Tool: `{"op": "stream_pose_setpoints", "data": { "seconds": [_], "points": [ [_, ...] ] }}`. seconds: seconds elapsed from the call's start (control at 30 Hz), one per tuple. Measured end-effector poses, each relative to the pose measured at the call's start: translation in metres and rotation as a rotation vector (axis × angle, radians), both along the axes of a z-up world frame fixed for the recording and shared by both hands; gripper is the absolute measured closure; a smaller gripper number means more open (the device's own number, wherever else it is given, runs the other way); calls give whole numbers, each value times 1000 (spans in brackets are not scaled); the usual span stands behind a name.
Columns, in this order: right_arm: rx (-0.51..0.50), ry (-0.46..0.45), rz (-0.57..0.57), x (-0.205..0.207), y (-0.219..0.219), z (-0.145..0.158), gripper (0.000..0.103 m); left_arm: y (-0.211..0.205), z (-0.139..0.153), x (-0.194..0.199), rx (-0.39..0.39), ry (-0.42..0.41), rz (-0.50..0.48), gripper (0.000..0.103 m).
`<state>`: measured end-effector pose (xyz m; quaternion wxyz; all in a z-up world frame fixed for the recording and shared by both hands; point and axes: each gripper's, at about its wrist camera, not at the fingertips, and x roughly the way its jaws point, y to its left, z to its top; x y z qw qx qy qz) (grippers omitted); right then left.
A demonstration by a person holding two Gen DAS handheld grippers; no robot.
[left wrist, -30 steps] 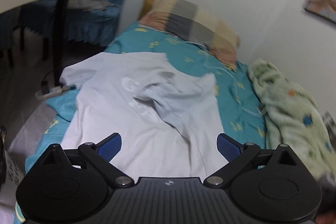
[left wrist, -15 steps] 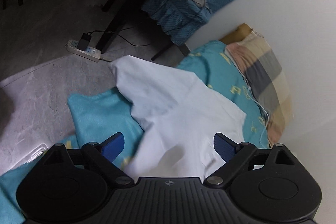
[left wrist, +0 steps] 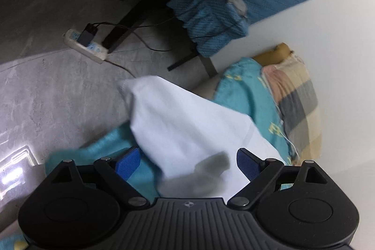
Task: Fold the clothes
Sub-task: 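Grasp the hem corner with the left gripper and tug it straight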
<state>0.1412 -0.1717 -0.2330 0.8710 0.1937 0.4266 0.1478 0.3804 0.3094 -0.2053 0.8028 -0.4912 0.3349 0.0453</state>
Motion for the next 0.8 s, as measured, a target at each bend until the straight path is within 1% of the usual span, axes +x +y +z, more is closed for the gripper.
{"op": "stream_pose_setpoints", "data": {
  "seconds": [0.07,0.1,0.13,0.17,0.2,0.23,0.27,0.3,0.33,0.43,0.57,0.63,0.7,0.8],
  "points": [
    [-3,6,0,2,1,-2,18,6,-11,8,-1,18,9,20],
    [-4,7,0,2,1,-3,19,8,-16,13,6,27,10,31],
    [-5,7,0,3,2,-3,19,9,-15,17,25,19,2,39],
    [-5,8,-1,3,2,-3,19,10,-15,20,45,11,-6,42],
    [-3,10,-3,3,2,-3,19,8,-9,23,87,0,-12,53],
    [0,13,-5,3,1,-4,19,6,-3,25,129,-10,-19,68],
    [4,14,-7,3,1,-3,19,4,3,28,172,-21,-25,79],
    [8,14,-8,3,1,-3,19,0,14,29,224,-32,-32,97],
    [13,12,-10,3,0,-2,19,-5,24,31,276,-43,-38,96],
    [33,1,-16,0,-2,3,19,-27,63,32,427,-115,-95,97],
    [59,-41,-35,-4,-6,13,19,-79,119,31,612,-226,-164,97],
    [52,-55,-57,-4,-11,15,19,-122,145,35,716,-270,-215,97],
    [44,-64,-81,-5,-16,17,18,-168,165,36,795,-324,-285,97],
    [64,-65,-124,-7,-28,18,18,-241,174,32,860,-417,-412,96]
  ]
}}
